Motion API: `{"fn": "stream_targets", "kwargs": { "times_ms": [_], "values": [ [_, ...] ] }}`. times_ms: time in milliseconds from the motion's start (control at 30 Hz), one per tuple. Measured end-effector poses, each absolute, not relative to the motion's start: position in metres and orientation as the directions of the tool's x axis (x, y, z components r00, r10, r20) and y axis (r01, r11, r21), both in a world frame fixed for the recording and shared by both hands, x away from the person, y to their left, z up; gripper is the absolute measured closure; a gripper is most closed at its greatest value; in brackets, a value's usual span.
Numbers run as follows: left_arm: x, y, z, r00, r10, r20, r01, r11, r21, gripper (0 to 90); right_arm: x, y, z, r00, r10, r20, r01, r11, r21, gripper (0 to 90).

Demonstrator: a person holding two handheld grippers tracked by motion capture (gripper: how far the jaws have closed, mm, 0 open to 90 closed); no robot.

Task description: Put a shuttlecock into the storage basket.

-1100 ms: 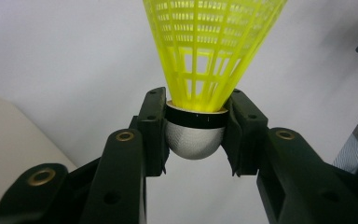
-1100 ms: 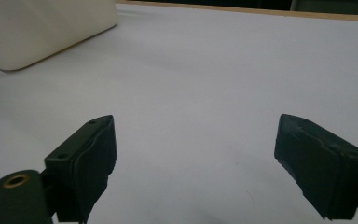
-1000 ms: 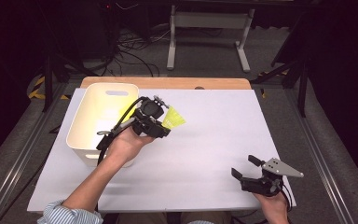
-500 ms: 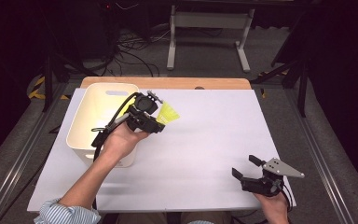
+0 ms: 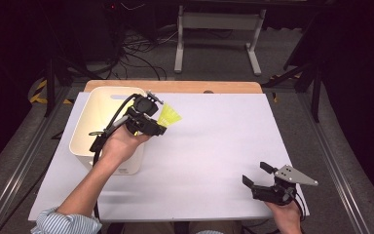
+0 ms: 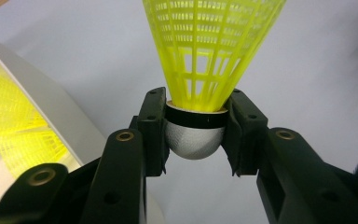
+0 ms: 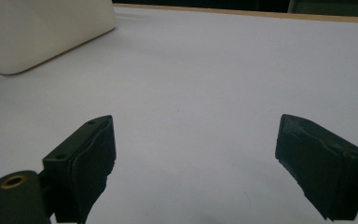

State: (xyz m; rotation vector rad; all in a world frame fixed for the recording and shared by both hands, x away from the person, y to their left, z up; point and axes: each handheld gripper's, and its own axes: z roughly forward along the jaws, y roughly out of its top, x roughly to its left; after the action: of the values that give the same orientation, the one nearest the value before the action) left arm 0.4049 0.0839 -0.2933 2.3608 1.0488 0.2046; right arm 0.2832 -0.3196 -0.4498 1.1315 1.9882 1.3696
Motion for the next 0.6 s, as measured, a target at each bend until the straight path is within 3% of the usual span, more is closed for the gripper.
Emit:
{"fn": "stream_targets", "kwargs": {
  "times_ms": [600],
  "values": [
    [0.41,0.102,-0.291,0.652,0.752,-0.1,0.668,-0.507,0.545,64.2,0.282,-0.324,-0.449,-0.541,0.836,0.086,0.358,0.136,0.924,12.7]
  ]
}}
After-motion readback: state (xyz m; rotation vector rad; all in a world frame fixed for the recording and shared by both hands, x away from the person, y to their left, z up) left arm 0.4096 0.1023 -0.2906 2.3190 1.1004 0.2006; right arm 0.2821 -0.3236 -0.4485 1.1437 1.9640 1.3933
